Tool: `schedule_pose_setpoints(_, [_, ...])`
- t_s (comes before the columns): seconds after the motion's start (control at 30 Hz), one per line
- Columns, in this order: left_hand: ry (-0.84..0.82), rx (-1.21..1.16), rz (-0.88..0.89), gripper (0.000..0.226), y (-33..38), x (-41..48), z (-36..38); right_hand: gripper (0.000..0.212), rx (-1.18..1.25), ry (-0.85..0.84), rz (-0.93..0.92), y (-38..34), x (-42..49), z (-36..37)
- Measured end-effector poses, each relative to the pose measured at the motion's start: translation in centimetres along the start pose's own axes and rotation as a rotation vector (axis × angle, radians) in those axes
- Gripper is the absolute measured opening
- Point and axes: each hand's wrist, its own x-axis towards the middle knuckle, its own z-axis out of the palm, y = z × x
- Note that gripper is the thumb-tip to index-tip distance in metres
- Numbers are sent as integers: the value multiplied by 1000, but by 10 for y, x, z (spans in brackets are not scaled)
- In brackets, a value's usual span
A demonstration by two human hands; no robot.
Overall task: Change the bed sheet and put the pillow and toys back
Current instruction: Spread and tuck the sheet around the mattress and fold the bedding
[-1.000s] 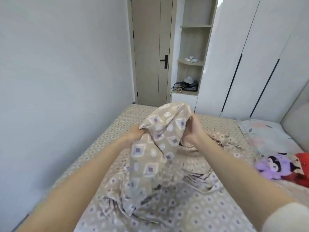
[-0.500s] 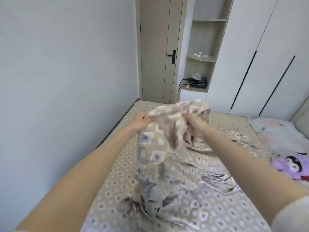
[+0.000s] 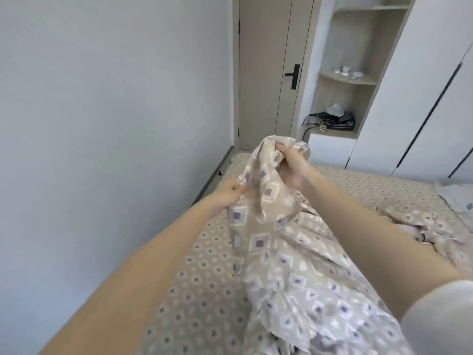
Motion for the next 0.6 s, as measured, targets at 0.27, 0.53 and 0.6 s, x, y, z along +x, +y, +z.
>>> schedule_pose_setpoints(0.27, [-81, -115, -49, 31, -47, 71, -98, 25, 1, 92, 28, 23, 69, 74])
schedule_pose_setpoints(0.53, [-330, -63, 71, 37, -117, 102, -168, 25, 77, 115, -64, 68, 112, 148])
schedule_pose_setpoints(0.6, [-411, 32, 110, 39, -129, 108, -186, 28, 118, 174, -86, 78, 118, 171])
